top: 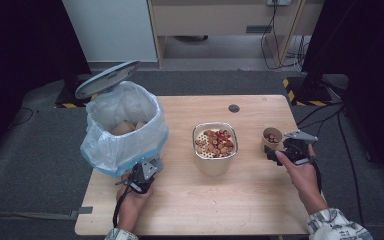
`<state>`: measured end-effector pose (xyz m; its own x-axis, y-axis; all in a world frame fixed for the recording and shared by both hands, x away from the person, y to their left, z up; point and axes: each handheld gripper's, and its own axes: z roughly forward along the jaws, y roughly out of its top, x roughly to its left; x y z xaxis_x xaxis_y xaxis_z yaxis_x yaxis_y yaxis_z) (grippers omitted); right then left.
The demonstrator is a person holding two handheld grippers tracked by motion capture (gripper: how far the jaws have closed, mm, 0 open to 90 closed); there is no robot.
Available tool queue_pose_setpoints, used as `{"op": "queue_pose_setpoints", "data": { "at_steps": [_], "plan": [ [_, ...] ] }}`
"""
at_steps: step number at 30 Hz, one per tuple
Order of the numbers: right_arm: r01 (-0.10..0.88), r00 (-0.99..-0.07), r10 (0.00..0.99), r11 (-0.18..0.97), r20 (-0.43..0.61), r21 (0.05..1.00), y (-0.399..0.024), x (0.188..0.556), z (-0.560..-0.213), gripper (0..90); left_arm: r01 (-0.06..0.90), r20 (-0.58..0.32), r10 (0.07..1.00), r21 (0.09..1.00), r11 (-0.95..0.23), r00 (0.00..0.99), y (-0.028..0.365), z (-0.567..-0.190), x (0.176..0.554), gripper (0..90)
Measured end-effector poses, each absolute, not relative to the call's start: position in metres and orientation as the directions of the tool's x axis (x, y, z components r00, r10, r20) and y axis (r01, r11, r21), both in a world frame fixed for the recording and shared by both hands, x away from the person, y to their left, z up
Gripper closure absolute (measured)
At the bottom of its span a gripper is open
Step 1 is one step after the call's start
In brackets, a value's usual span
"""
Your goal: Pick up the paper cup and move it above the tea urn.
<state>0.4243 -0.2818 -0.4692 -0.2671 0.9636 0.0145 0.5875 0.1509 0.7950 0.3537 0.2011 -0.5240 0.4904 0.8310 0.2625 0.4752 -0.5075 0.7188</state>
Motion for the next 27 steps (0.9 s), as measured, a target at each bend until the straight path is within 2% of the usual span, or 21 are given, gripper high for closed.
{"op": "queue_pose_setpoints", "data": {
  "at_steps": [6, 17, 27],
  "plan": [
    [0.596, -0.252, 0.968, 0.153, 0.002, 0.788, -0.285, 0.435, -0.482, 9.1, 0.474, 0.264, 0.832, 0.720, -0.507, 0.488, 0.201, -0.524, 0.354, 89.4],
    [0.578, -0.245, 0.967, 0.084, 0.074, 0.812, -0.284, 0.455, -0.505, 9.0, 0.472, 0.267, 0.830, 0.720, -0.510, 0.489, 0.200, -0.524, 0.354, 89.4],
    [0.566, -0.220, 0.972, 0.062, 0.078, 0.822, -0.284, 0.468, -0.516, 16.7, 0.471, 0.269, 0.829, 0.719, -0.511, 0.490, 0.200, -0.524, 0.354, 89.4]
  ]
}}
